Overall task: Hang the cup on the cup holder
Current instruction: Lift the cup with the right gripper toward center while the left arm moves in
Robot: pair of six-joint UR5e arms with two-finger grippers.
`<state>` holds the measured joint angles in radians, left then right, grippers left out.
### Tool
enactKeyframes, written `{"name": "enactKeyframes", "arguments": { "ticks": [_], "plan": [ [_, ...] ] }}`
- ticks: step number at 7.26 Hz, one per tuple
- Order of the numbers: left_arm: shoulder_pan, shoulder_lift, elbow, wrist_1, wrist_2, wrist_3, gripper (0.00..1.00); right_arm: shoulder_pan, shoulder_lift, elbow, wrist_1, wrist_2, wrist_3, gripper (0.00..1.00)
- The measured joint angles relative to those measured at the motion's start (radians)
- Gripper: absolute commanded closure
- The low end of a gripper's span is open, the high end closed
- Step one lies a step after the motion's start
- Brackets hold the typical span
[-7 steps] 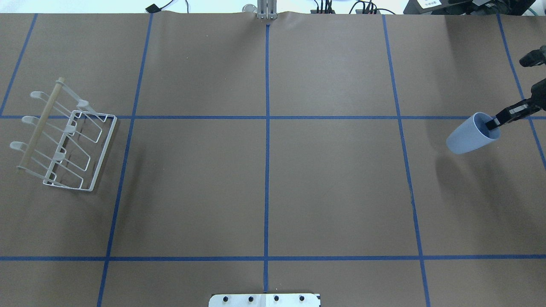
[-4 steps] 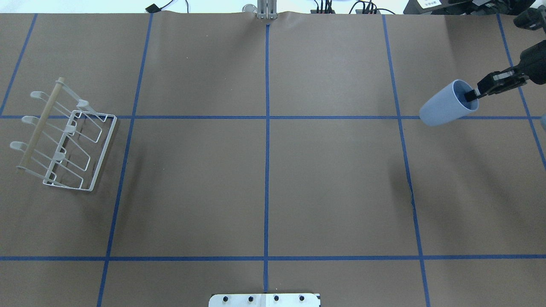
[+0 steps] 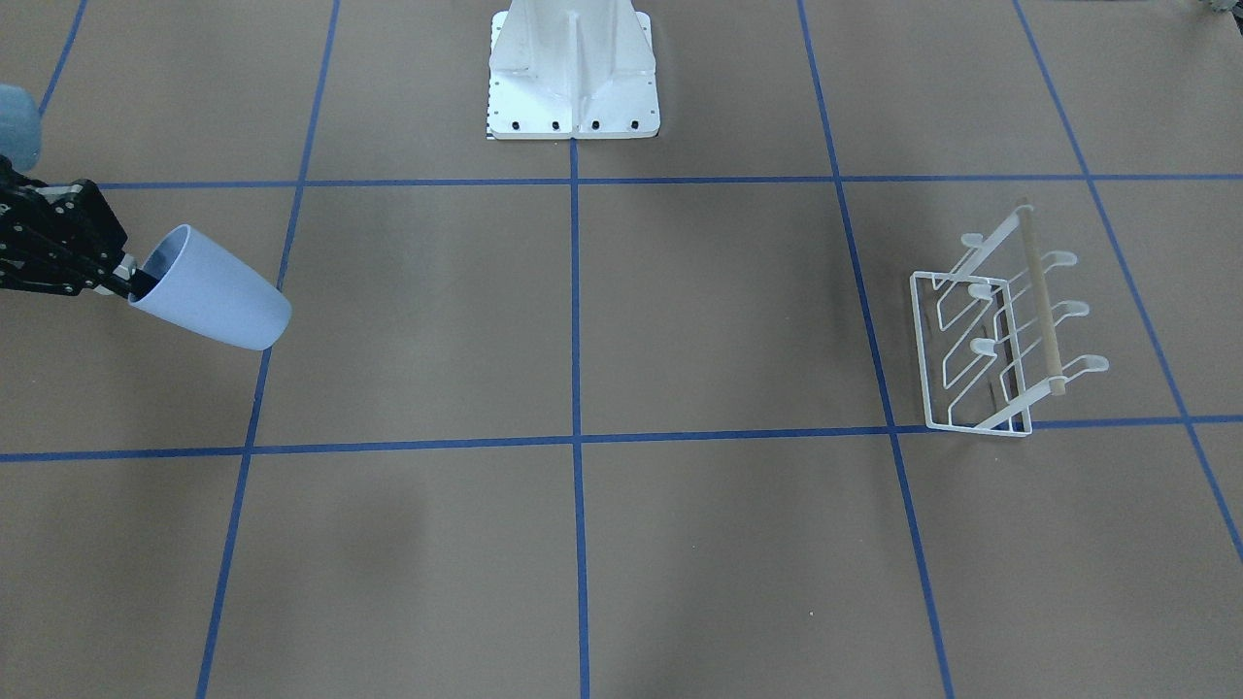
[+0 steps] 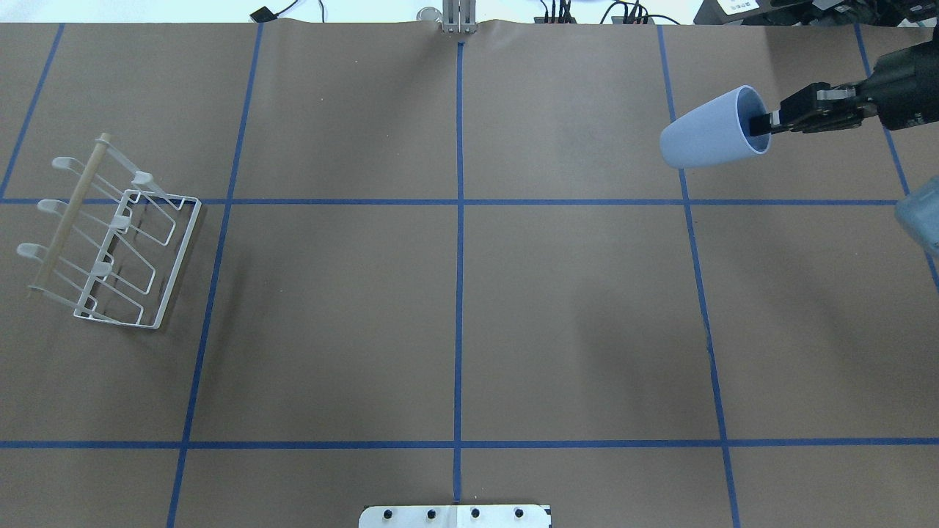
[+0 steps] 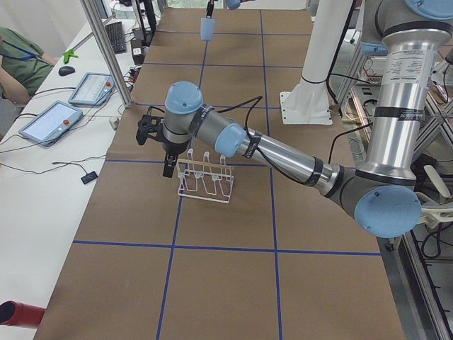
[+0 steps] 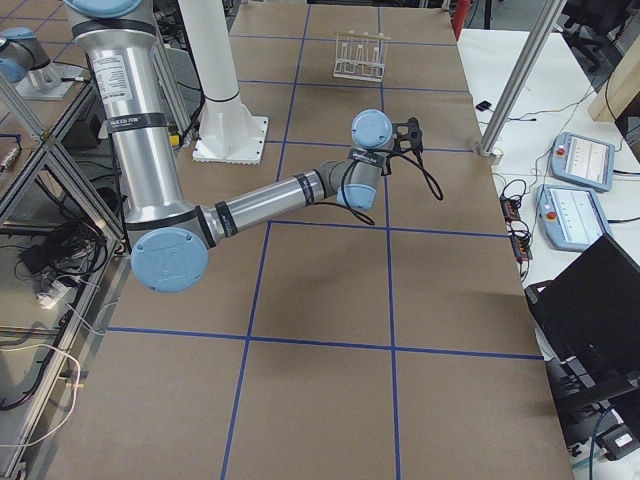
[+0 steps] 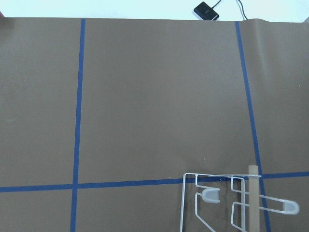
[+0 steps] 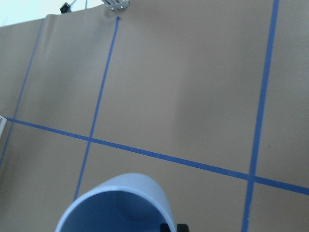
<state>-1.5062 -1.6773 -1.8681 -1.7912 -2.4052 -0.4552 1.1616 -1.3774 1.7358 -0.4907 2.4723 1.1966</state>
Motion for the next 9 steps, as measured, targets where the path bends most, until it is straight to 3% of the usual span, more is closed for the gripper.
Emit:
{"name": "enactKeyframes", "arguments": {
  "ticks": [4,7,9],
  "plan": [
    [0.175,-0.024,0.001,-0.426,0.005,-0.478,0.02,-0.244,-0.006,-0.003,0.464,-0.300,0.318,1.00],
    [0.282,-0.118,-0.002,-0.644,0.006,-0.855,0.02,-0.476,-0.002,-0.008,0.656,-0.571,0.353,1.00],
    [0.383,-0.242,-0.007,-0.709,0.010,-1.106,0.02,-0.595,0.014,-0.005,0.728,-0.726,0.354,1.00]
  ]
}}
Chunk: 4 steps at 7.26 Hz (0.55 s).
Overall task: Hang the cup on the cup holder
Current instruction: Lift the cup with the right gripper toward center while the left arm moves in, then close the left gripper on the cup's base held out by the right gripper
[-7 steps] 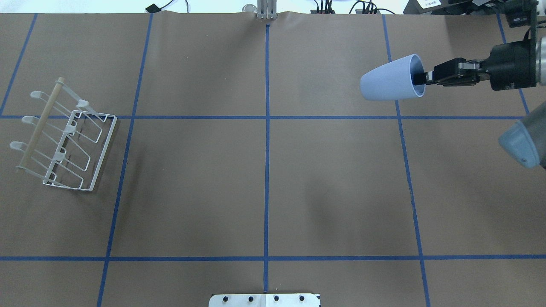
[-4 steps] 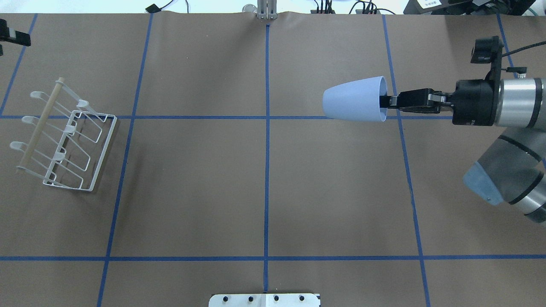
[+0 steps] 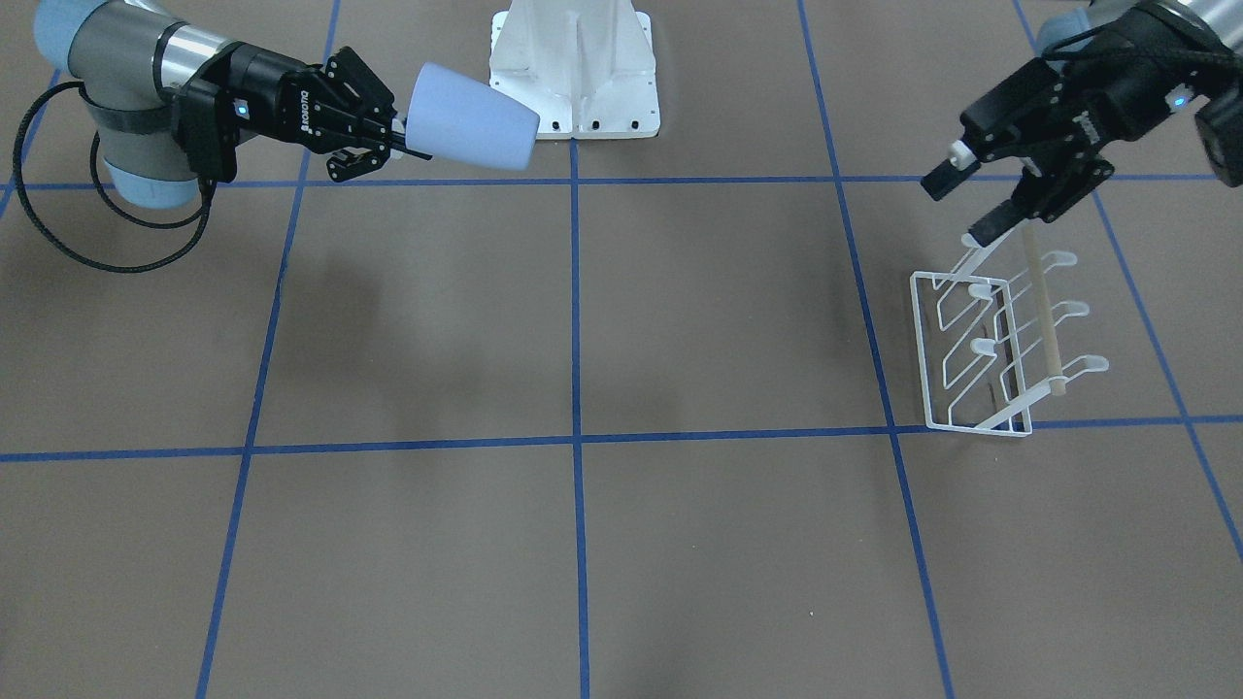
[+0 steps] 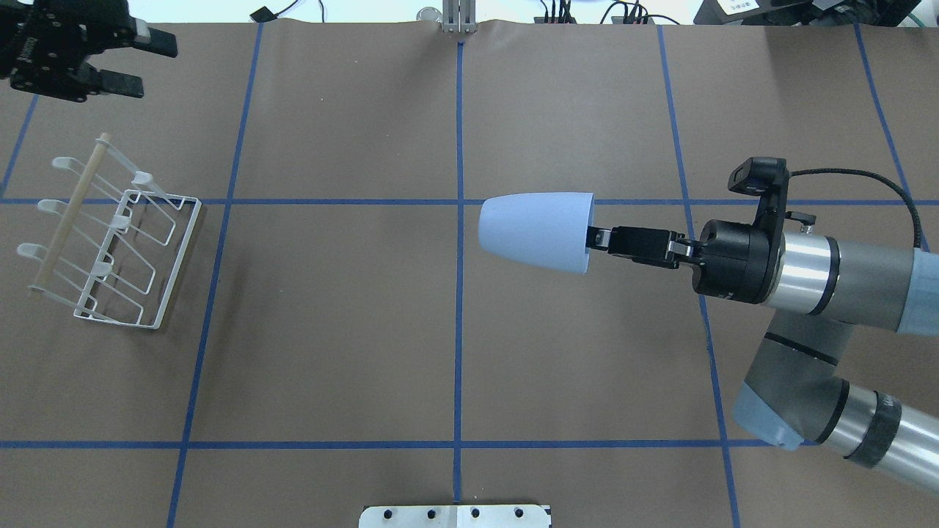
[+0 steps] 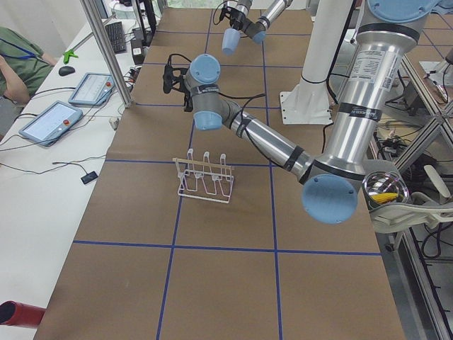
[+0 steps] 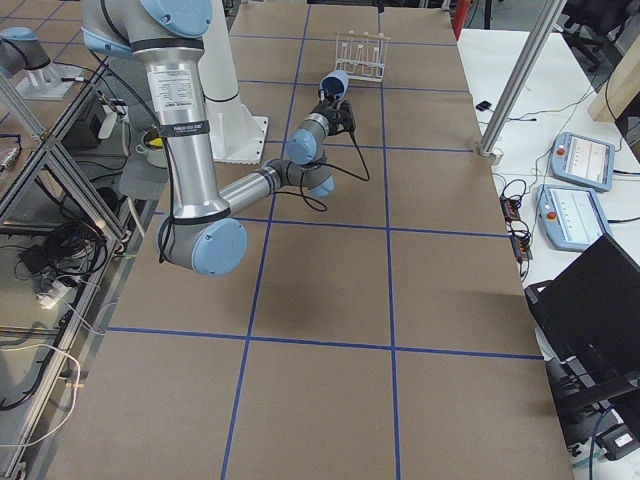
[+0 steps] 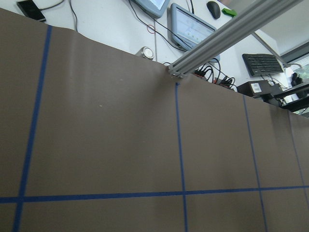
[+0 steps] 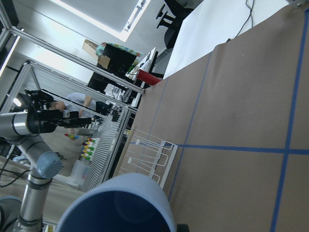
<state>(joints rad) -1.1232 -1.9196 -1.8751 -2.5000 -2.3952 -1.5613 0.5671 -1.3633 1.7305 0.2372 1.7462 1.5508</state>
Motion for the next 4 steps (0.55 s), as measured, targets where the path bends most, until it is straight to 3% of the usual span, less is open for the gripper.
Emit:
{"name": "enactKeyframes", "arguments": {
  "ticks": [1,4],
  "plan": [
    [0.067,-0.047,-0.001,-0.034,0.029,-0.095,0.02,-0.030,0.012,0.003,0.014,-0.045,0.000,1.00],
    [0.301,-0.093,0.001,-0.247,0.316,-0.329,0.02,-0.051,0.055,0.018,0.021,-0.087,0.000,1.00]
  ]
}}
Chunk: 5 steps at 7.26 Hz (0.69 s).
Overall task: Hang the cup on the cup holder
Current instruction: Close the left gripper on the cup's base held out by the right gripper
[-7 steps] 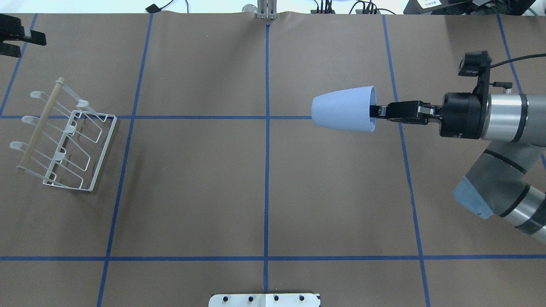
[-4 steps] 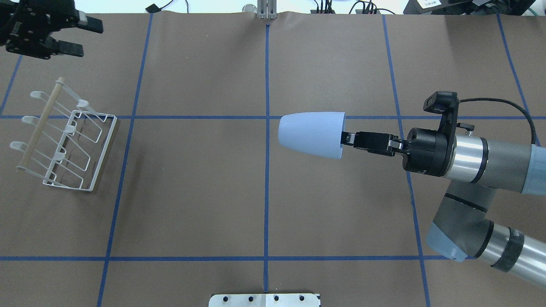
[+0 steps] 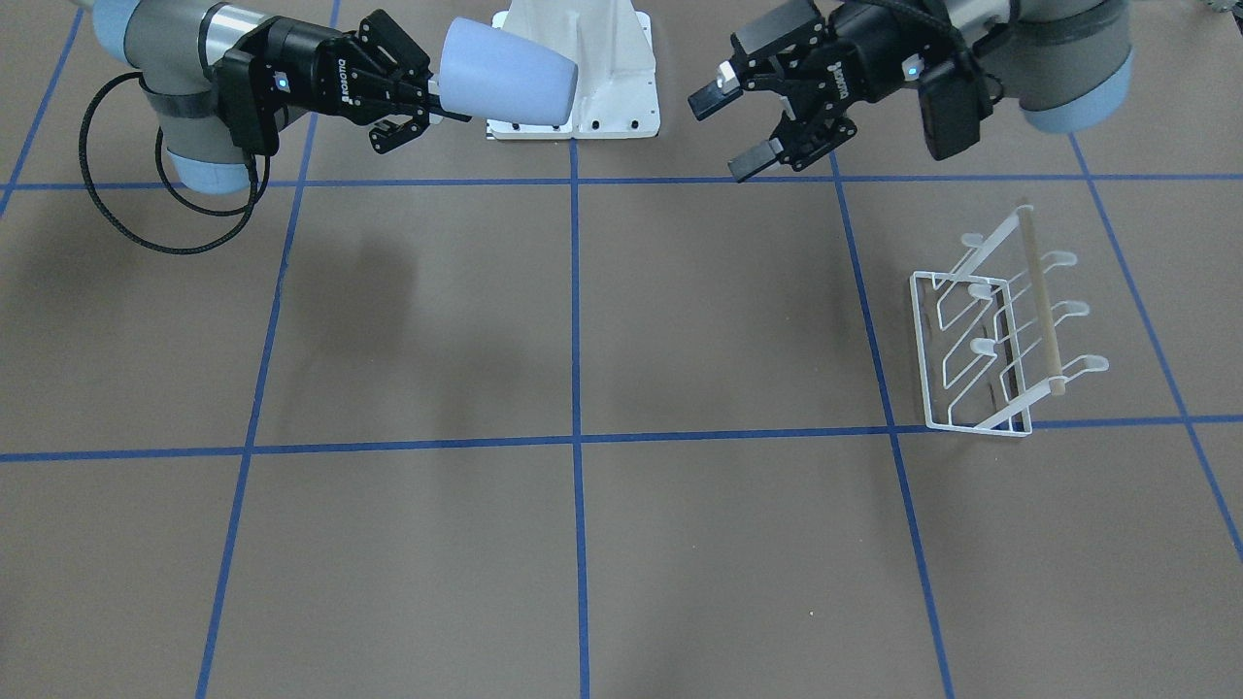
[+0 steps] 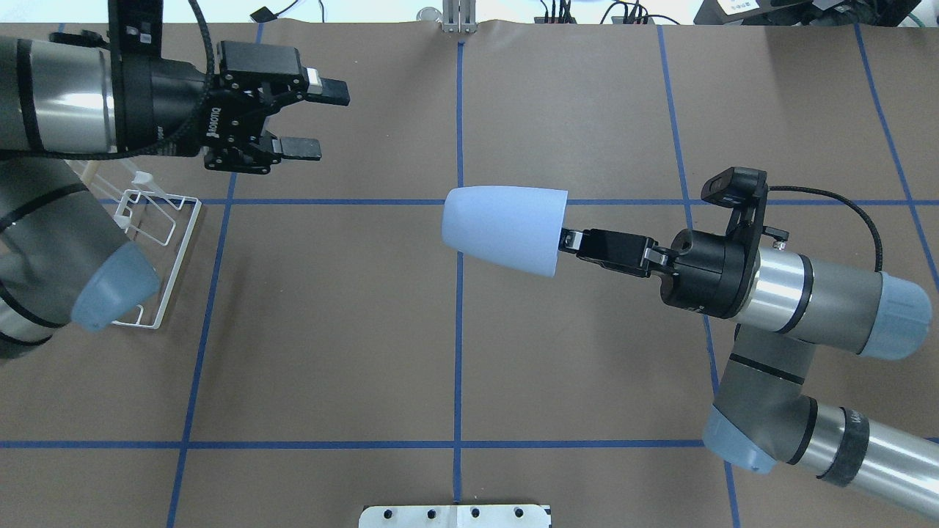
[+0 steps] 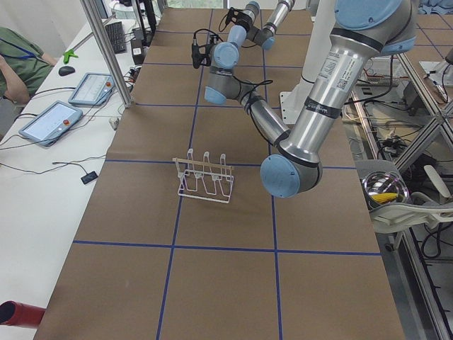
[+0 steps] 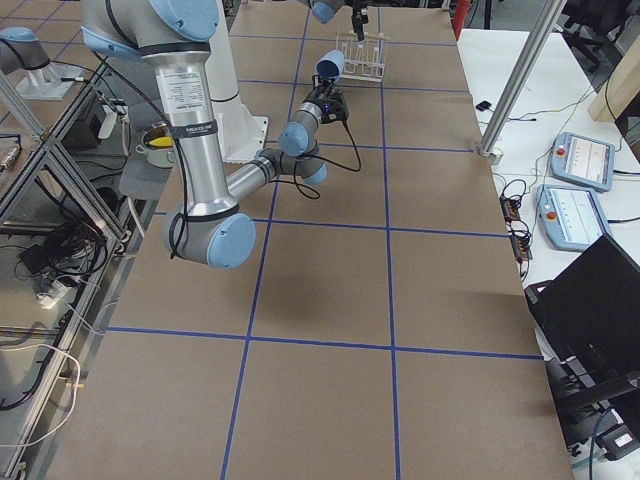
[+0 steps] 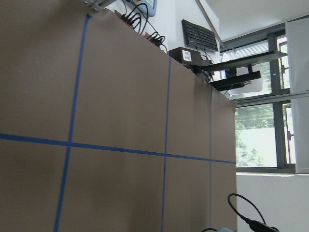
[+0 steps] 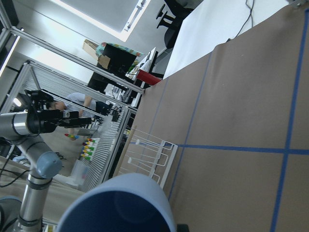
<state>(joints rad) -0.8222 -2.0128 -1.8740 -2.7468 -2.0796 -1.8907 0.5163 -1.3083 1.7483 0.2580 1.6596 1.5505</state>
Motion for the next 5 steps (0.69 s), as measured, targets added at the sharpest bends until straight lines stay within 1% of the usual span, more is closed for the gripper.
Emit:
{"name": "enactKeyframes", "arguments": {
  "ticks": [3,5],
  "plan": [
    [0.102,-0.004,-0.001,-0.120,0.154,-0.167,0.02,-0.001,0.021,0.004,-0.001,-0.003,-0.004,1.00],
    [0.169,-0.014,0.002,-0.148,0.234,-0.215,0.02,-0.001,0.036,0.005,-0.001,-0.004,-0.006,1.00]
  ]
}}
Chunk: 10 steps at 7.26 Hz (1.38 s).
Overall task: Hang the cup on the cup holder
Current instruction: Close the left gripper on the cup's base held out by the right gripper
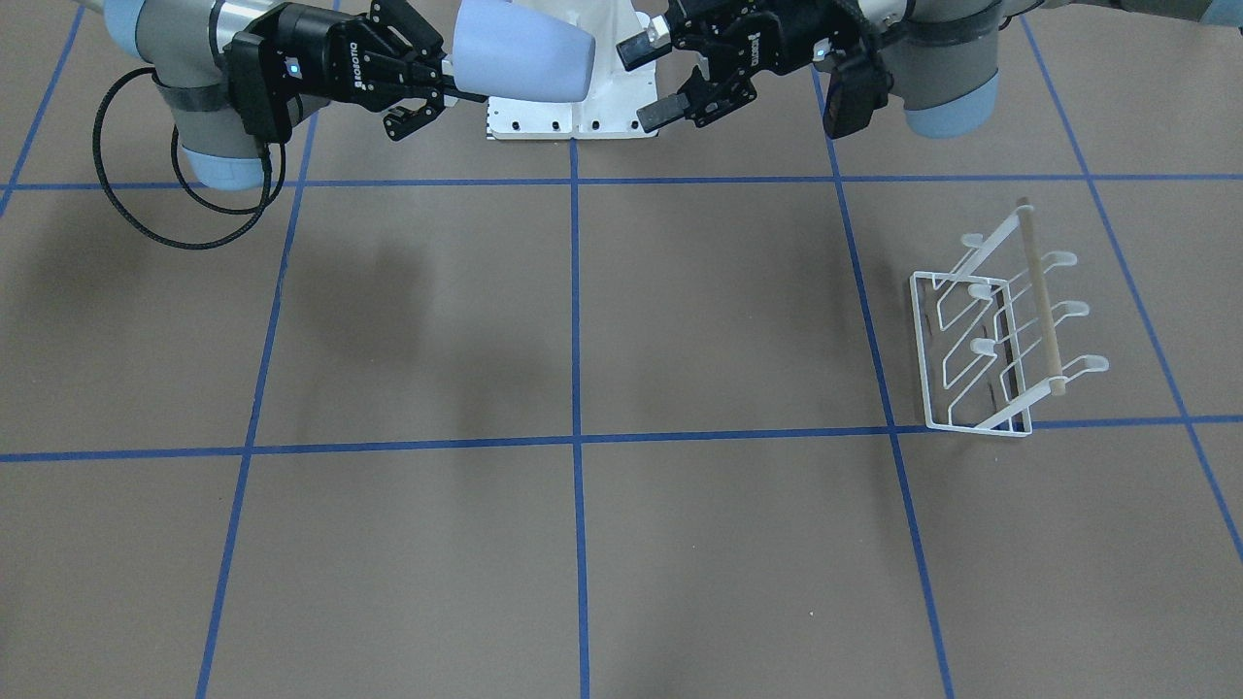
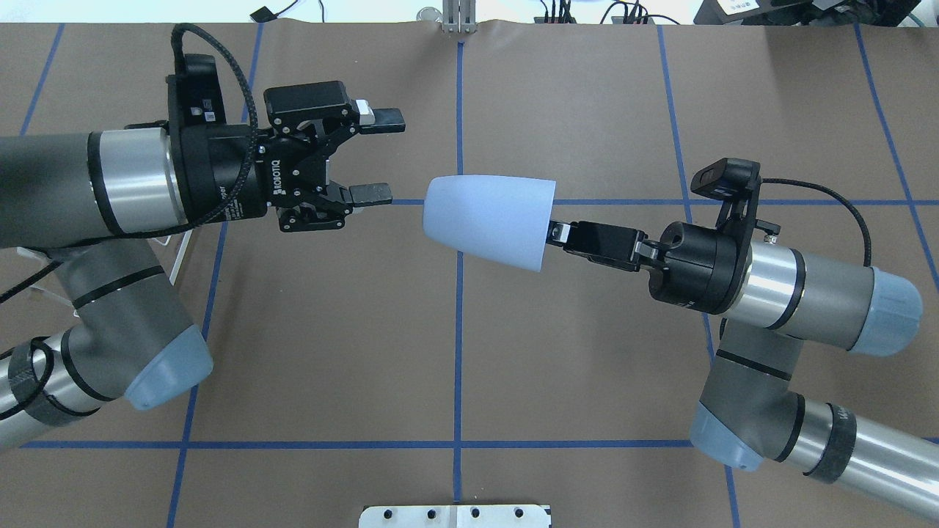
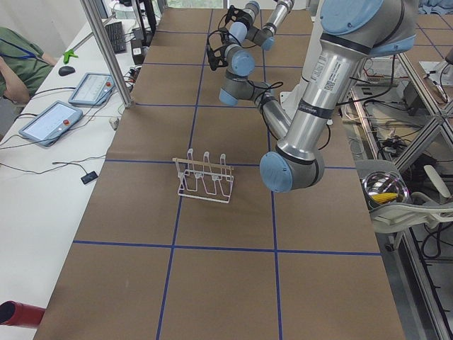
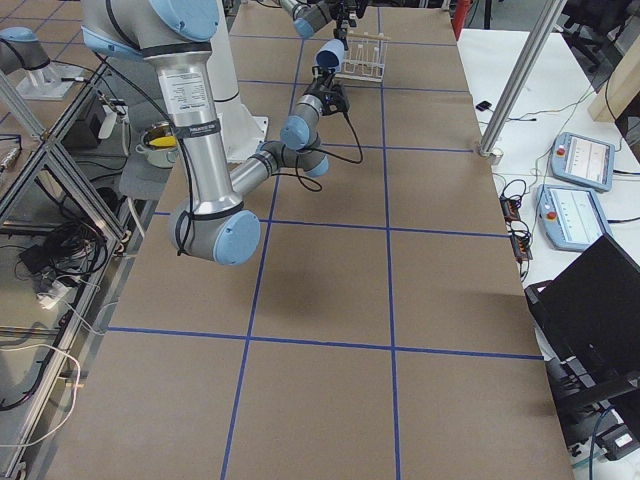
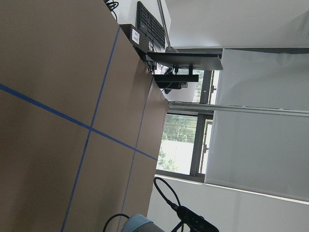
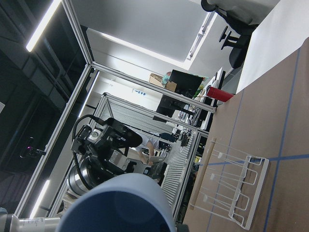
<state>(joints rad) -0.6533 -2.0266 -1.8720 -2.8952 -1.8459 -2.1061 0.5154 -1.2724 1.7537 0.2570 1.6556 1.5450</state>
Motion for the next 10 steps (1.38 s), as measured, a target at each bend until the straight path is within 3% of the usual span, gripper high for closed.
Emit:
{"name": "enactKeyframes", "arguments": {
  "ticks": [2,10],
  "plan": [
    [0.050,-0.008,0.000,-0.003,0.045,-0.007,0.02,0.000,0.011,0.008,0.000,-0.006,-0.001,1.00],
    [0.087,-0.031,-0.019,-0.003,0.043,-0.017,0.02,0.000,0.014,0.012,-0.001,-0.009,-0.003,1.00]
  ]
}}
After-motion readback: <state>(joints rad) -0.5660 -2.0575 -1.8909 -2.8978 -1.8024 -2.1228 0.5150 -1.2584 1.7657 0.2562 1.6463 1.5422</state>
